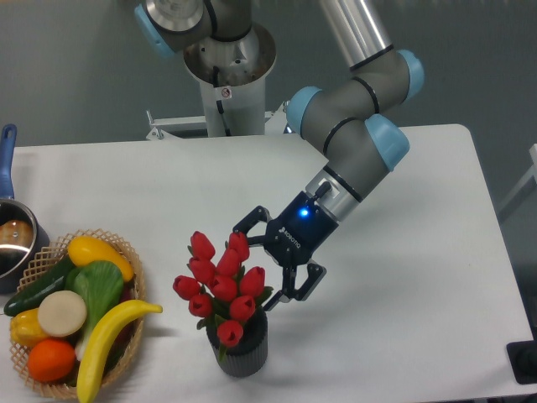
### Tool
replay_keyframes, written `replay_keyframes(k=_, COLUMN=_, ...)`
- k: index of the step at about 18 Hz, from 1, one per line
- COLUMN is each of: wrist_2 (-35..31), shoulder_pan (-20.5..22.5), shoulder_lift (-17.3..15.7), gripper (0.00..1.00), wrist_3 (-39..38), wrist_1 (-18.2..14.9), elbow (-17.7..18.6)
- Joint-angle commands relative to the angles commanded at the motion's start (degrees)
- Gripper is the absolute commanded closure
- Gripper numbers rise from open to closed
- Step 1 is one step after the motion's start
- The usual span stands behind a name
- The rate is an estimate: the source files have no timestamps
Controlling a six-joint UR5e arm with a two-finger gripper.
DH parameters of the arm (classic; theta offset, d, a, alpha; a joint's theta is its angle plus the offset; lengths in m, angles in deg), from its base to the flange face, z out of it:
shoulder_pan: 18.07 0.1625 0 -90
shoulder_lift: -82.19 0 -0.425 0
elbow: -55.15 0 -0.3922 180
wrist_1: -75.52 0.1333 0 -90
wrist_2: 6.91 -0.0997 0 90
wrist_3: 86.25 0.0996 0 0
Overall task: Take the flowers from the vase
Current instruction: 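Close the gripper around the red tulip stems just below the blooms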
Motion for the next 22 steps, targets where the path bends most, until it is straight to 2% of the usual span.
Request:
replay_keyframes(k=1, wrist_2=0.1, shoulder_pan=-0.1, shoulder_lift=0.1, gripper=0.17, wrist_3=0.0, wrist_1=0.0, elbow=0.0)
replay_keyframes(k=5, wrist_2=0.1, shoulder_pan=0.0, shoulder_lift=0.0, gripper=0.88, wrist_3=-0.6, wrist_1=0.0, elbow=-0.1)
replay_keyframes(k=6, wrist_2=0.0, shoulder_pan=0.0, shoulder_lift=0.0, gripper=1.00, wrist_3=-0.6, wrist_1=0.0, elbow=-0.2)
replay_keyframes(k=18, wrist_2=-0.4, shoulder_pan=1.1, shoulder_lift=-0.7, gripper=1.00, wrist_3=-5.8, wrist_1=0.0, elbow=-2.6)
replay_keyframes(k=22, wrist_2=-0.3, shoulder_pan=1.0, shoulder_lift=-1.2, gripper=1.00, wrist_3=-10.4, wrist_1=0.0, elbow=-4.9)
